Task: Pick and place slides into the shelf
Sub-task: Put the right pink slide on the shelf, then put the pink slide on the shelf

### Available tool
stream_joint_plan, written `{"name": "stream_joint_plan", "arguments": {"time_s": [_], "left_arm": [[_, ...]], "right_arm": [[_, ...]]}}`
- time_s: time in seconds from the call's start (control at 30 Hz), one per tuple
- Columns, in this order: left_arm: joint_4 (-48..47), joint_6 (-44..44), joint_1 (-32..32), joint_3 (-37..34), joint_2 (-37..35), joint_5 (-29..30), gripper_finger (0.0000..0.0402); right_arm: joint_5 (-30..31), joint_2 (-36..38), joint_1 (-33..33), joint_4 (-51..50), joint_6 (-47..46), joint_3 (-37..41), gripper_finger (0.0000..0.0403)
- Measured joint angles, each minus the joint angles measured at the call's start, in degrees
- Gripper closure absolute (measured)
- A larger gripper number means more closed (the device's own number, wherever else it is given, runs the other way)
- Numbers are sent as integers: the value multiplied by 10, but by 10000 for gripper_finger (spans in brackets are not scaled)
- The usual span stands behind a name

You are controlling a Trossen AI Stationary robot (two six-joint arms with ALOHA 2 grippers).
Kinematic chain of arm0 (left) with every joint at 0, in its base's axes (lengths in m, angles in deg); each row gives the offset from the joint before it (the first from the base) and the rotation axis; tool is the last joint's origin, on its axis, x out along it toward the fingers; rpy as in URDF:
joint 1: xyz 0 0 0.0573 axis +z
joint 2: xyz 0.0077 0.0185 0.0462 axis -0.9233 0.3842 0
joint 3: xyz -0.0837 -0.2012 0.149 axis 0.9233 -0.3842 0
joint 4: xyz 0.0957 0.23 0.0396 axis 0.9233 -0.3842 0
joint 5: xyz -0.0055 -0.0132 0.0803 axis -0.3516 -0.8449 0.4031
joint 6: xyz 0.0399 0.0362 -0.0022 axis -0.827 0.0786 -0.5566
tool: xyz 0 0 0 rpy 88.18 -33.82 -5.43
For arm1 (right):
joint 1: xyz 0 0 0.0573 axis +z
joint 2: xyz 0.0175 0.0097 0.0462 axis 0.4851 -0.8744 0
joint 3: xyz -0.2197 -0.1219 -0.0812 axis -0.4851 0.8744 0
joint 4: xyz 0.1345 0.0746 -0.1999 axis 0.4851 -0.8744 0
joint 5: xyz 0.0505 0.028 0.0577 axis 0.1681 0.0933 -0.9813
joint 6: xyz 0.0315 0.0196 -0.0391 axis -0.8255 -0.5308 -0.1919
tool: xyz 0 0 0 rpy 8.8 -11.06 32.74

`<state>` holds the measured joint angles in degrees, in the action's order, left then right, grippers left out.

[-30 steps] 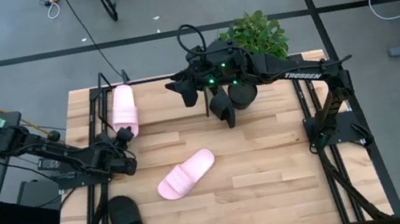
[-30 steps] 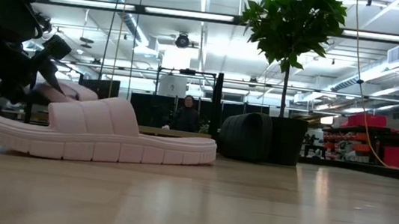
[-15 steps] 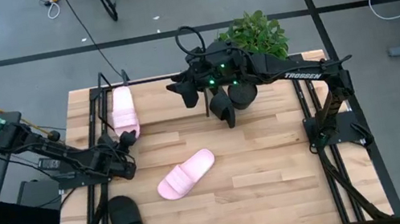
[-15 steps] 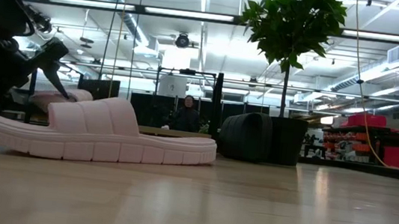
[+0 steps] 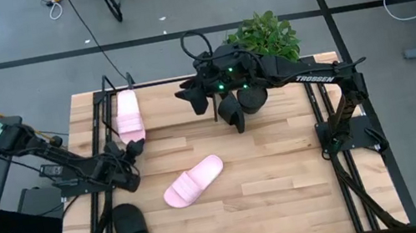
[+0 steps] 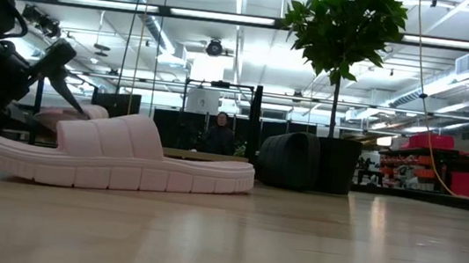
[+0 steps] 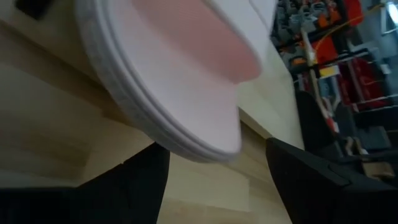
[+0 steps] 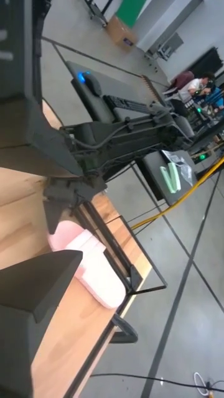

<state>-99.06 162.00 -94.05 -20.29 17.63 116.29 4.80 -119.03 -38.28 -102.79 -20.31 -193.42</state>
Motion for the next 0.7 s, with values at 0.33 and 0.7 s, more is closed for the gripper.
{"name": "stream_joint_plan", "arguments": {"time_s": [0.33,0.7], "left_arm": [[42,0,-46,0,0,11,129],[185,-60,-106,1,0,95,129]], "right_arm": [[3,0,0,-17,0,0,195],[-16,1,21,-54,-3,7,195]]}}
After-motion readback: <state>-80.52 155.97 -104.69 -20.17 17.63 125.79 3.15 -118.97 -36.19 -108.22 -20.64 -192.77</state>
